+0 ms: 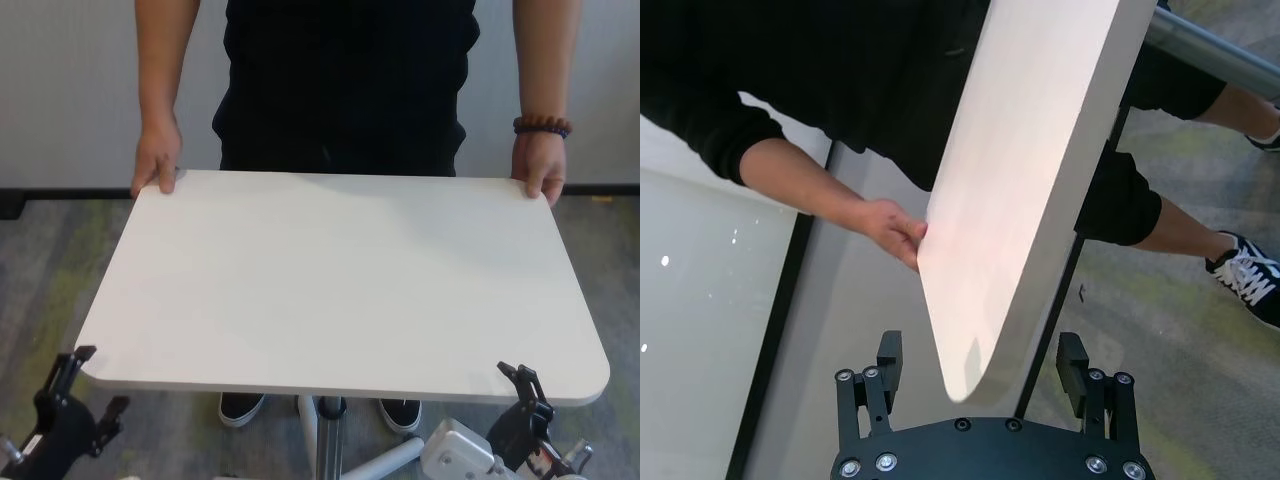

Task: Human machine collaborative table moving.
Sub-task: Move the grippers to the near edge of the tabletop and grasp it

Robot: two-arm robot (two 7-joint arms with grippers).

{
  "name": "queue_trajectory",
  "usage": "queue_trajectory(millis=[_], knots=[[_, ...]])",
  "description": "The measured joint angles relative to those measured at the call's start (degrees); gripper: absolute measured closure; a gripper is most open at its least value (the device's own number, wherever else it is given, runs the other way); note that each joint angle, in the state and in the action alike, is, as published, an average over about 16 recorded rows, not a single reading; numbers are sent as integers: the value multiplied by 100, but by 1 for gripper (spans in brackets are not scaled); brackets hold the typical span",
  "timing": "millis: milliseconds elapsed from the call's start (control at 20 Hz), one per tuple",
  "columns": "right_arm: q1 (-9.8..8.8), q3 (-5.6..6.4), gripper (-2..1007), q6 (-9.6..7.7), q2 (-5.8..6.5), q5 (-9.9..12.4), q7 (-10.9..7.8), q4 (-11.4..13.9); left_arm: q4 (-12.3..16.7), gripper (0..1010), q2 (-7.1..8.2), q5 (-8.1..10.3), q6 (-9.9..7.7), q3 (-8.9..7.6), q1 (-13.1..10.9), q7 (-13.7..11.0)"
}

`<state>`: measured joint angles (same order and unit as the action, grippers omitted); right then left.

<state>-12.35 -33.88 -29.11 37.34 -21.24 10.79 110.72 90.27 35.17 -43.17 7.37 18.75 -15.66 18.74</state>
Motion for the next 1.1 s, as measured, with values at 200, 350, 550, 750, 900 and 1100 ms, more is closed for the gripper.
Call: queue_trajectory(millis=[200,350,550,750,900,1100], knots=[[1,-1,4,-2,1,0,0,1,-203,9,-173,-106,14,61,220,-52],[1,-1,4,-3,2,-1,0,2,-331,9,-282,-223,-8,119,356,-90],[2,-2,4,-5,3,-1,0,2,-462,9,-411,-382,-42,186,496,-130],[2,-2,4,-6,3,-1,0,3,-532,9,-511,-501,-74,224,598,-209],[2,-2,4,-7,3,-1,0,3,-544,9,-563,-583,-122,238,654,-296],[2,-2,4,-8,3,-1,0,3,-513,9,-614,-685,-215,244,701,-443]])
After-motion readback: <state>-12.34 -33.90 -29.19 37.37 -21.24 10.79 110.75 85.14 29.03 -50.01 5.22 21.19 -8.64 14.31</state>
